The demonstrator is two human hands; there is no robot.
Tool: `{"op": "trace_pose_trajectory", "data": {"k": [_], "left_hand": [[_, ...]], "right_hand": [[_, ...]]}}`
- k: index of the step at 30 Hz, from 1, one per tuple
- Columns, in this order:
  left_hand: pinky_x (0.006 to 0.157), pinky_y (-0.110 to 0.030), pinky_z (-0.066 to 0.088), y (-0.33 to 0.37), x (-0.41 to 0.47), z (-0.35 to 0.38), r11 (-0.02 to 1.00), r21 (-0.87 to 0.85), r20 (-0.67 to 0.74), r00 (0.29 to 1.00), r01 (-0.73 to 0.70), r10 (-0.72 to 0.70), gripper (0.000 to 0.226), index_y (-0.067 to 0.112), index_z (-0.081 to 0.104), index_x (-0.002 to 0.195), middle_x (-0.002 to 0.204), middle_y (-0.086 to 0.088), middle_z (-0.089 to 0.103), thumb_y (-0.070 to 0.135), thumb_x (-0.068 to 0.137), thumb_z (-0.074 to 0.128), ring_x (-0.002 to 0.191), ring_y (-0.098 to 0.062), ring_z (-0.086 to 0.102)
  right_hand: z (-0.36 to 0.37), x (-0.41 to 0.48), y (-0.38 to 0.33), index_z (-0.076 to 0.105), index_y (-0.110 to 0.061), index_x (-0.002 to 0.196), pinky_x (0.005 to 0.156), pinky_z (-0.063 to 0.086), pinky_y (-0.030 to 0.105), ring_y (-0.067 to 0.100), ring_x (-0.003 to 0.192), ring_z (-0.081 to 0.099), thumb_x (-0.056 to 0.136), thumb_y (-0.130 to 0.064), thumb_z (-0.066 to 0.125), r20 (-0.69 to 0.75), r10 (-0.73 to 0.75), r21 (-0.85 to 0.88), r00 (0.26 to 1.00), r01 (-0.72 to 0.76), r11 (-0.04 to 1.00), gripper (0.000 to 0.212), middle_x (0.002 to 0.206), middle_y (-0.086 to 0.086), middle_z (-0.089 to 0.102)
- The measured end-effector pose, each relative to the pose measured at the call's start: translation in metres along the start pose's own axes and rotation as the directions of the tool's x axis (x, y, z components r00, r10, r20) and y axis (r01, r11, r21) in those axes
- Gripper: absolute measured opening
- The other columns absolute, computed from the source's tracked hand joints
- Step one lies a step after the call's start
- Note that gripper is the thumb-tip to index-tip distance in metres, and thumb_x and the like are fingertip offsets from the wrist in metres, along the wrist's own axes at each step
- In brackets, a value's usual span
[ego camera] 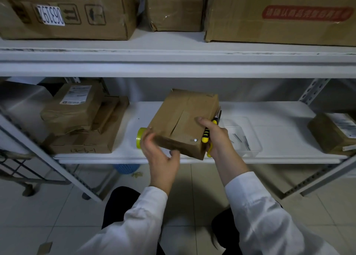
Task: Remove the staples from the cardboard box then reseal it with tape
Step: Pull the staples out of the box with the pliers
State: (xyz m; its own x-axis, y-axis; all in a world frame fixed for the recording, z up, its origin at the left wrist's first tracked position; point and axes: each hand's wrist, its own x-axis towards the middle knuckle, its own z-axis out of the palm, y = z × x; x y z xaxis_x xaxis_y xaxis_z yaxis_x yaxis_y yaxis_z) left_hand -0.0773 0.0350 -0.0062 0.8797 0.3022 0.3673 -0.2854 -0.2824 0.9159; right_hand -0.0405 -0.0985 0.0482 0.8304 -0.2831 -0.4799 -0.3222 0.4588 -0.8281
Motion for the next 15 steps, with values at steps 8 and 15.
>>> {"op": "trace_pose_trajectory", "data": {"k": [8, 15], "left_hand": [[0.104, -0.058, 0.037, 0.022, 0.010, 0.000, 0.210, -0.567, 0.410, 0.494, 0.797, -0.767, 0.085, 0.017, 0.026, 0.142, 0.129, -0.016, 0.048, 0.057, 0.075, 0.061, 0.123, -0.036, 0.048], [0.085, -0.053, 0.051, 0.025, 0.013, 0.001, 0.179, -0.588, 0.464, 0.510, 0.789, -0.724, 0.040, 0.017, 0.054, 0.118, 0.111, -0.012, 0.060, 0.035, 0.083, 0.063, 0.104, -0.029, 0.056]], "right_hand": [[0.001, 0.000, 0.004, 0.053, -0.005, 0.120, 0.066, 0.057, 0.034, 0.028, 0.091, 0.069, 0.059, -0.026, 0.084, 0.068, 0.027, -0.041, 0.997, -0.024, 0.999, 0.072, 0.109, 0.012, 0.068], [-0.007, 0.000, 0.004, 0.060, -0.007, 0.103, 0.049, 0.045, 0.023, 0.020, 0.074, 0.064, 0.069, -0.031, 0.080, 0.111, -0.008, -0.310, 0.994, 0.042, 0.950, 0.046, 0.095, 0.008, 0.070]]}}
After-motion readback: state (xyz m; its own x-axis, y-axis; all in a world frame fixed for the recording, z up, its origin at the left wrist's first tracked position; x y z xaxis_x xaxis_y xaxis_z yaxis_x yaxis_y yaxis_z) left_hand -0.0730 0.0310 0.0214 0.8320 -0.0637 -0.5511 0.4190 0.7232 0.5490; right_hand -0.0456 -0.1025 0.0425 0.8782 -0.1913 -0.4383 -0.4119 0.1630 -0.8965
